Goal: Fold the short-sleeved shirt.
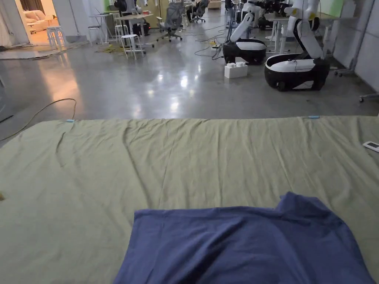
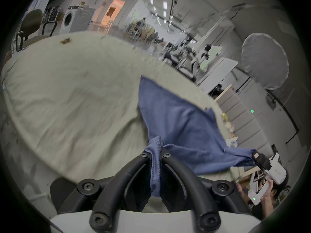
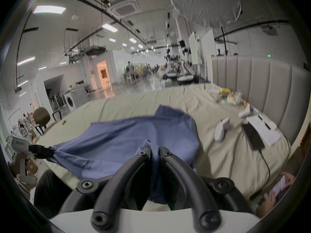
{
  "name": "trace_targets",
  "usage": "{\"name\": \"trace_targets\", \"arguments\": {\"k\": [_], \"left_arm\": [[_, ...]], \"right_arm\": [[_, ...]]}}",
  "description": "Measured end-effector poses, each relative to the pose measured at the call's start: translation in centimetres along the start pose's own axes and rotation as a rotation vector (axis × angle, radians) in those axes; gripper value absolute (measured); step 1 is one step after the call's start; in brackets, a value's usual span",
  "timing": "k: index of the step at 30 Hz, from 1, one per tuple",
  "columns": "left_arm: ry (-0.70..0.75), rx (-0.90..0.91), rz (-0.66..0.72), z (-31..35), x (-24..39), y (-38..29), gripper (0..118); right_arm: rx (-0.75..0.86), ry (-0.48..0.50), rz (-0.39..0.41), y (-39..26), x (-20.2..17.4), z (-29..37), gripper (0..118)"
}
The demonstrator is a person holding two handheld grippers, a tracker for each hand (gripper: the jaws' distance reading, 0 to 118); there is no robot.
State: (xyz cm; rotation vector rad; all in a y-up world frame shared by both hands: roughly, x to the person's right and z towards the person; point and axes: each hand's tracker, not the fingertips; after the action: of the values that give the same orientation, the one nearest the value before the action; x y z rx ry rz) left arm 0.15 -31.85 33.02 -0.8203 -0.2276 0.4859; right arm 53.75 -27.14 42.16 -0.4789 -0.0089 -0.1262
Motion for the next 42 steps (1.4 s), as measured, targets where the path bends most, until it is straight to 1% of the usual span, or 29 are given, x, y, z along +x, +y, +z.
{"name": "trace_targets", "arguments": {"k": [2,3,4,5,6,7,8,9,10,11,14,16,22,24,25,26,27,28,30,32,34,35,36,37,38,39,40,41,42], "left_arm": [[0.009,-0.054,0.031,-0.6,-0.8,-0.8,8],[0.003,-0.054,0.026,-1.0,-1.2,-1.1,8],[0.010,-0.068,0.029,-1.3,-1.4,-1.3,8],[0.021,-0.072,0.048,-1.4,-1.6,-1.2,9],[0.027,-0.067,0.076,-1.3,-1.7,-0.9,18],[0.039,-0.061,0.080,-1.1,-1.8,-0.4,33],[0.064,-0.061,0.090,-0.9,-1.8,-0.2,54],[0.081,-0.030,0.070,-0.4,-1.9,0.1,78],[0.118,-0.007,0.033,0.1,-1.7,0.4,88],[0.138,0.017,0.001,1.0,-1.4,0.9,92],[0.175,0.107,-0.085,3.5,-0.1,2.0,92],[0.195,0.216,-0.165,5.8,2.0,2.7,92],[0.110,0.592,-0.407,11.7,10.5,2.0,91],[0.024,0.725,-0.497,13.2,11.4,1.3,91],[-0.028,0.737,-0.531,13.7,12.4,1.1,91],[-0.033,0.743,-0.547,14.0,13.5,1.0,91],[-0.009,0.737,-0.548,14.0,14.0,1.1,91],[0.022,0.726,-0.560,13.9,14.9,1.2,91],[0.088,0.707,-0.591,13.7,16.2,1.5,88],[0.103,0.710,-0.599,13.5,16.6,1.8,84],[0.094,0.717,-0.607,13.7,16.8,1.6,70],[0.088,0.714,-0.608,13.9,17.0,1.6,58],[0.082,0.708,-0.608,14.0,17.1,1.6,37],[0.081,0.703,-0.611,13.9,17.1,1.6,16],[0.078,0.699,-0.619,13.9,17.1,1.5,1],[0.068,0.696,-0.636,14.0,17.3,1.3,1],[0.064,0.682,-0.645,14.0,17.4,1.4,1],[0.071,0.674,-0.642,13.9,17.5,1.4,0],[0.089,0.658,-0.624,13.6,17.1,1.4,0]], "right_arm": [[-0.094,-0.025,0.023,-1.6,1.0,-1.0,9],[-0.125,-0.041,0.016,-2.3,1.6,-1.6,9],[-0.207,-0.037,-0.004,-2.5,2.1,-2.4,9],[-0.219,-0.055,-0.016,-2.8,2.4,-2.7,9],[-0.246,-0.062,-0.017,-3.0,2.7,-2.8,10],[-0.301,-0.082,-0.011,-3.0,3.1,-3.2,17],[-0.335,-0.107,-0.014,-3.0,3.4,-3.4,33],[-0.336,-0.137,-0.007,-3.1,3.9,-3.3,55],[-0.337,-0.141,-0.006,-3.2,4.3,-2.9,64],[-0.319,-0.141,-0.015,-3.1,4.7,-2.2,64],[-0.231,-0.141,-0.058,-1.7,5.4,-0.2,64],[-0.110,-0.124,-0.056,0.1,5.1,1.4,64],[0.165,-0.053,0.070,5.4,0.2,4.8,64],[0.250,-0.046,0.088,6.3,-1.5,5.6,64],[0.293,-0.056,0.091,6.8,-2.4,5.8,65],[0.302,-0.039,0.086,7.2,-3.3,5.9,68],[0.328,-0.024,0.089,7.5,-3.9,6.0,73],[0.356,-0.015,0.089,7.7,-4.5,6.2,73],[0.378,0.006,0.098,8.0,-5.3,6.4,73],[0.397,0.015,0.117,8.2,-6.0,6.6,71],[0.396,0.015,0.130,8.2,-6.3,6.8,56],[0.410,0.011,0.148,8.1,-6.4,6.9,42],[0.437,0.008,0.187,8.3,-6.7,7.1,17],[0.415,0.004,0.165,8.2,-6.7,7.0,9],[0.409,-0.003,0.157,8.1,-6.5,7.0,9],[0.424,0.000,0.180,8.2,-6.6,7.0,5],[0.398,-0.005,0.160,8.1,-6.6,6.8,2],[0.392,-0.013,0.153,8.0,-6.8,6.7,1],[0.418,-0.024,0.176,8.1,-6.8,6.8,0]]}}
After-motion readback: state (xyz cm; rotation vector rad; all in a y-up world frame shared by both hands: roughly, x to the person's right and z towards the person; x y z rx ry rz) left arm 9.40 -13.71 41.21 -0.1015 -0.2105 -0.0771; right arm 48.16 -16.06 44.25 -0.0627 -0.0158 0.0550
